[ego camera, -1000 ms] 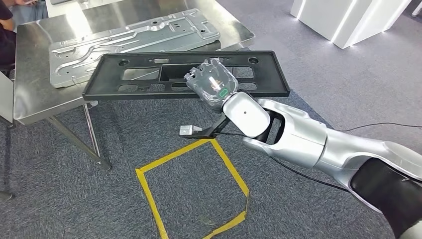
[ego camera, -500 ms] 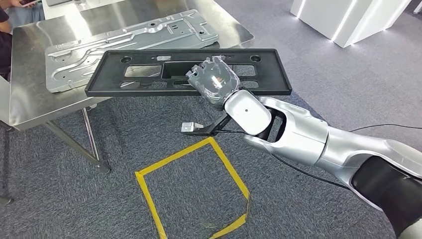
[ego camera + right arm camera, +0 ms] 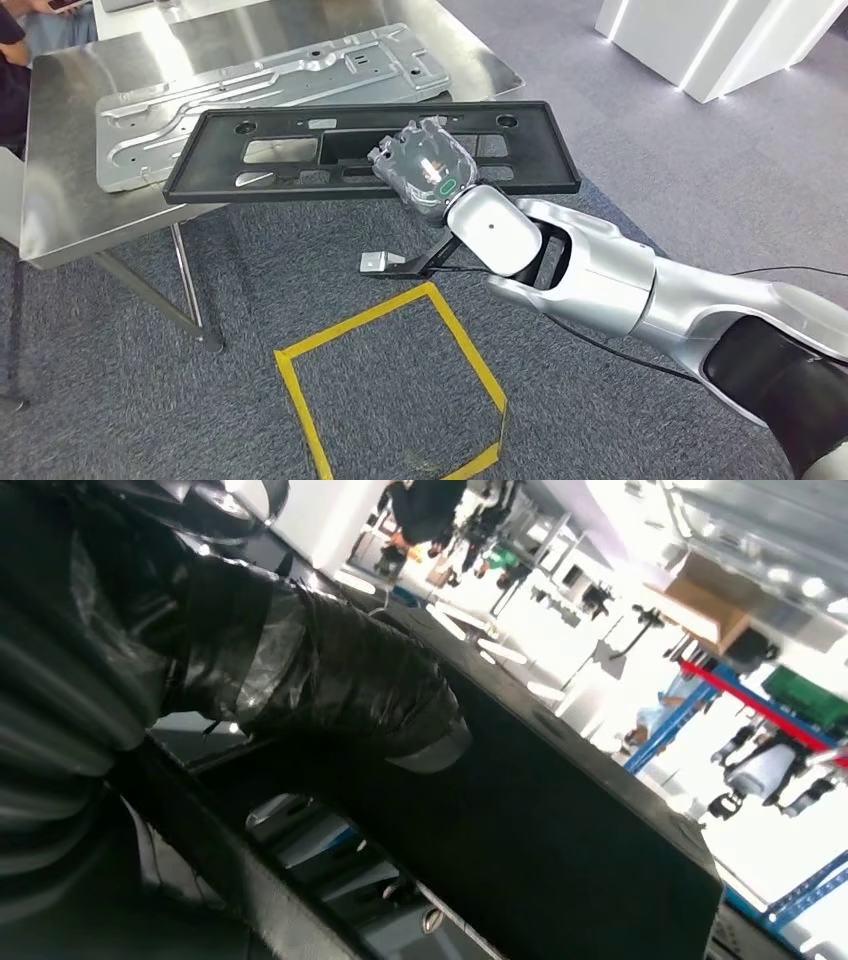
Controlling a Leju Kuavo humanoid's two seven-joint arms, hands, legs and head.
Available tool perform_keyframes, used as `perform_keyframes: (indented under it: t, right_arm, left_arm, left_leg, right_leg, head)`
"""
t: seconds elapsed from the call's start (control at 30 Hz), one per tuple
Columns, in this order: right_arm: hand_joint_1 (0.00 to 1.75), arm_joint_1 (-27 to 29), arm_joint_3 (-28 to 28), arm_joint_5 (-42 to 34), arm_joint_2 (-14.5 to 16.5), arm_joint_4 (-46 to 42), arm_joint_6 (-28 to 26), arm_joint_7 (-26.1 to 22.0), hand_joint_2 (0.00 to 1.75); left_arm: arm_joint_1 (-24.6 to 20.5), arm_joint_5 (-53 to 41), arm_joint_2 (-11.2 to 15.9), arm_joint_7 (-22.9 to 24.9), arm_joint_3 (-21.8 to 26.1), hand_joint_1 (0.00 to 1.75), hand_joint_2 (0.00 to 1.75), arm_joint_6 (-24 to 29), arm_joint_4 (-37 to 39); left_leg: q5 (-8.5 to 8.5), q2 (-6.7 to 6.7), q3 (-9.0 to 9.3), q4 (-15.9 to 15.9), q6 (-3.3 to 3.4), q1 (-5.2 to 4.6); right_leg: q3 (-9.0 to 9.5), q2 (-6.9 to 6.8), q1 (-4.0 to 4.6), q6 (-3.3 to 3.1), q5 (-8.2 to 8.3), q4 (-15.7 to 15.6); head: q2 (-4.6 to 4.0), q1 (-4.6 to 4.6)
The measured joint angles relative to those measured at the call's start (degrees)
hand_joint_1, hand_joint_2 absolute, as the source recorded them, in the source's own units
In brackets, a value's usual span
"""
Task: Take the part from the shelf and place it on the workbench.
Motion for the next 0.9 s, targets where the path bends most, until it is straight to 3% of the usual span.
perform_keyframes:
  t: [0.07,0.13,0.23,0.27,0.3,0.33,0.4,0.47,0.53,0.63,0.67,0.73,0.77,0.8,0.83,0.9]
  right_arm:
    - [1.75,-0.01,0.02,0.24,-0.01,0.09,-0.05,0.08,1.75]
    - [1.75,-0.09,-0.01,0.46,0.01,0.14,-0.14,0.21,1.75]
    - [1.75,0.09,-0.02,0.69,0.07,0.16,-0.26,0.27,1.75]
    - [1.75,0.26,-0.01,0.72,0.07,0.18,-0.26,0.27,1.75]
    - [1.75,0.42,-0.01,0.74,0.07,0.2,-0.26,0.27,1.75]
    - [1.75,0.52,-0.01,0.74,0.07,0.22,-0.26,0.27,1.75]
    - [1.75,0.54,-0.03,0.74,0.07,0.25,-0.26,0.27,1.75]
    - [1.75,0.42,-0.04,0.78,0.08,0.28,-0.27,0.27,1.75]
    - [1.75,0.41,-0.04,0.83,0.09,0.32,-0.29,0.27,1.75]
    - [1.75,0.48,-0.09,0.96,0.19,0.43,-0.3,0.26,1.75]
    - [1.75,0.43,-0.1,1.05,0.21,0.49,-0.31,0.26,1.75]
    - [1.75,0.41,-0.02,1.25,0.25,0.69,-0.34,0.15,1.75]
    - [1.75,0.54,0.06,1.31,0.28,0.84,-0.37,0.06,1.75]
    - [1.75,0.68,0.16,1.34,0.31,1.0,-0.38,-0.04,1.75]
    - [1.75,0.78,0.23,1.35,0.32,1.17,-0.39,-0.11,1.75]
    - [1.75,0.8,0.3,1.36,0.33,1.45,-0.43,-0.15,1.75]
  left_arm:
    - [-0.01,0.0,-0.02,-0.04,-0.01,0.0,1.75,0.03,0.0]
    - [-0.01,0.0,-0.05,-0.06,-0.02,0.0,1.75,0.21,0.0]
    - [-0.09,0.0,-0.07,-0.08,-0.04,0.0,1.75,0.52,0.0]
    - [-0.03,0.0,-0.07,-0.09,-0.04,0.0,1.75,0.59,0.0]
    - [0.06,0.01,-0.07,-0.1,-0.04,0.0,1.75,0.64,0.0]
    - [0.16,0.01,-0.07,-0.1,-0.04,0.0,1.75,0.66,0.0]
    - [0.28,0.02,-0.05,-0.1,-0.04,0.0,1.75,0.68,0.01]
    - [0.18,0.01,-0.01,-0.11,-0.04,0.0,1.75,0.72,0.02]
    - [0.05,0.02,0.05,-0.15,-0.04,0.0,1.75,0.75,0.02]
    - [0.26,0.06,0.11,-0.28,-0.05,0.0,1.75,0.55,0.02]
    - [0.32,0.08,0.11,-0.35,-0.05,0.0,1.75,0.44,0.02]
    - [0.21,0.09,0.14,-0.51,-0.05,0.0,1.75,0.25,0.02]
    - [0.13,0.08,0.16,-0.57,-0.05,0.0,1.75,0.21,0.02]
    - [0.08,0.08,0.17,-0.61,-0.06,0.0,1.75,0.19,0.02]
    - [0.07,0.07,0.17,-0.64,-0.06,0.0,1.75,0.17,0.02]
    - [0.24,0.06,0.18,-0.63,-0.06,0.0,1.75,0.14,0.03]
  left_leg:
    - [-0.37,0.05,0.18,0.04,-0.56,0.18]
    - [-1.79,0.29,-0.99,2.84,-1.19,0.32]
    - [-5.28,0.51,-7.08,13.52,-1.8,0.49]
    - [-5.35,0.52,-8.89,15.86,-1.82,0.5]
    - [-4.25,0.52,-9.76,16.13,-1.72,0.49]
    - [-2.04,0.51,-9.47,14.05,-1.51,0.46]
    - [3.09,0.5,-6.56,6.14,-0.76,0.28]
    - [4.97,0.51,-4.16,0.73,-0.04,-0.23]
    - [4.51,0.52,-3.52,-0.52,0.43,-0.69]
    - [4.51,0.63,-1.91,-2.21,1.05,-0.28]
    - [4.41,0.68,-1.38,-2.57,1.28,-0.12]
    - [3.88,0.7,-0.96,-2.5,1.65,-0.18]
    - [3.52,0.65,-0.84,-2.31,1.69,-0.17]
    - [3.1,0.56,-0.67,-2.04,1.67,-0.14]
    - [2.59,0.45,-0.4,-1.68,1.59,-0.09]
    - [1.3,0.2,0.05,-0.81,1.19,-0.02]
  right_leg:
    - [0.27,0.08,-0.04,-0.71,-0.17,-0.21]
    - [0.99,0.11,-0.24,-1.38,-0.42,-0.6]
    - [2.1,0.11,-0.11,-1.86,-1.22,-0.7]
    - [2.49,0.12,-0.04,-1.89,-1.54,-0.7]
    - [2.95,0.14,0.03,-1.9,-1.88,-0.7]
    - [3.49,0.18,0.1,-1.89,-2.24,-0.7]
    - [4.63,0.23,0.17,-1.76,-3.0,-0.78]
    - [5.12,0.26,0.17,-1.34,-3.47,-0.97]
    - [5.24,0.26,0.04,-0.7,-3.67,-1.34]
    - [4.74,0.14,0.08,-0.05,-4.9,0.33]
    - [3.28,0.11,0.15,-0.01,-6.03,3.05]
    - [-1.39,0.11,0.2,0.09,-8.38,10.51]
    - [-3.55,0.09,0.15,0.19,-8.64,13.27]
    - [-4.77,0.08,0.06,0.29,-7.84,14.08]
    - [-4.81,0.06,-0.05,0.36,-5.92,12.59]
    - [-2.46,-0.01,-0.2,0.43,-1.41,5.87]
  head:
    - [0.0,-0.02]
    - [0.0,-0.16]
    - [-0.01,-0.28]
    - [-0.01,-0.28]
    - [-0.01,-0.28]
    - [-0.01,-0.29]
    - [-0.01,-0.25]
    - [-0.01,-0.25]
    - [0.0,-0.27]
    - [0.0,-0.14]
    - [0.0,-0.07]
    - [-0.01,-0.02]
    - [-0.01,-0.01]
    - [-0.01,0.01]
    - [-0.01,0.03]
    - [-0.01,0.06]
